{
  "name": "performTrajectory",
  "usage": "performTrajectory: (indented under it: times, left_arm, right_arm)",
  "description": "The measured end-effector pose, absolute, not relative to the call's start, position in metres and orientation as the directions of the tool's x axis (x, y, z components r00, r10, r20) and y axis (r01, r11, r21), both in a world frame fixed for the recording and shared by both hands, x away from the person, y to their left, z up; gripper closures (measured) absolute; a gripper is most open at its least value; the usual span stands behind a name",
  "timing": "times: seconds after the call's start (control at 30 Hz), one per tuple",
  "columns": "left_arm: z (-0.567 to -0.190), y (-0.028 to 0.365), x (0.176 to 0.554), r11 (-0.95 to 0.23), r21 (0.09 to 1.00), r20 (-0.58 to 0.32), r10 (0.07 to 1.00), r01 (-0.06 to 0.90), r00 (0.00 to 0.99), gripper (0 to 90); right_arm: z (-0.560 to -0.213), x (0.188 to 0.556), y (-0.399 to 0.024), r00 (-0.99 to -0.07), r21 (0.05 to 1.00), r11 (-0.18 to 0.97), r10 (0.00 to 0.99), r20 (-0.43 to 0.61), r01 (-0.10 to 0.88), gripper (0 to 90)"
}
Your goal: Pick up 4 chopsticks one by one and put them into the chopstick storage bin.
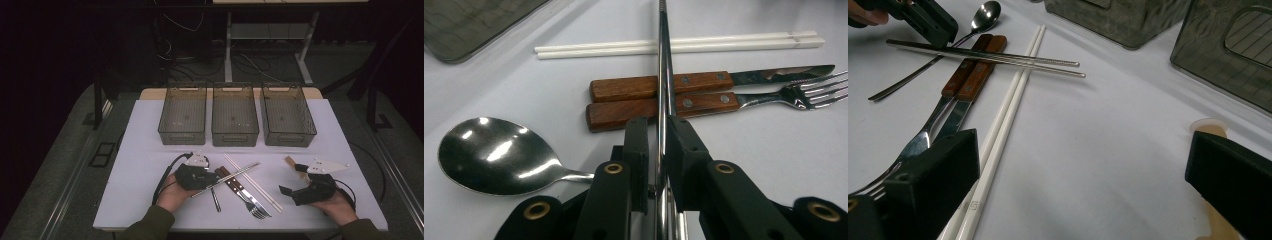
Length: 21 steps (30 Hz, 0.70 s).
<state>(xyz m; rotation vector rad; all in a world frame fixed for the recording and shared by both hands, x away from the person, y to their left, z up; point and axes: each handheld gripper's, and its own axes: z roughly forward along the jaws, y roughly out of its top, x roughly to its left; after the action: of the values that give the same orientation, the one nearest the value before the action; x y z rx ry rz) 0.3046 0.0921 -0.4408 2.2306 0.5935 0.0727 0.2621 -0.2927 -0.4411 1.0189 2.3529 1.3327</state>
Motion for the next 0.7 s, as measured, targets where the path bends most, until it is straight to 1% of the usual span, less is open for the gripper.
performTrajectory:
  times: [0.53,0.7]
  left_arm:
    - [-0.4456,0.0865,0.3034,-0.590,0.711,-0.117,0.438,0.383,0.891,78.2]
    - [-0.4483,0.0837,0.3032,-0.617,0.694,-0.099,0.428,0.371,0.898,78.3]
  right_arm:
    - [-0.4411,0.2622,-0.2927,-0.723,0.827,0.337,0.681,0.116,0.450,1.2]
    - [-0.4411,0.2621,-0.2926,-0.723,0.827,0.337,0.681,0.115,0.449,1.2]
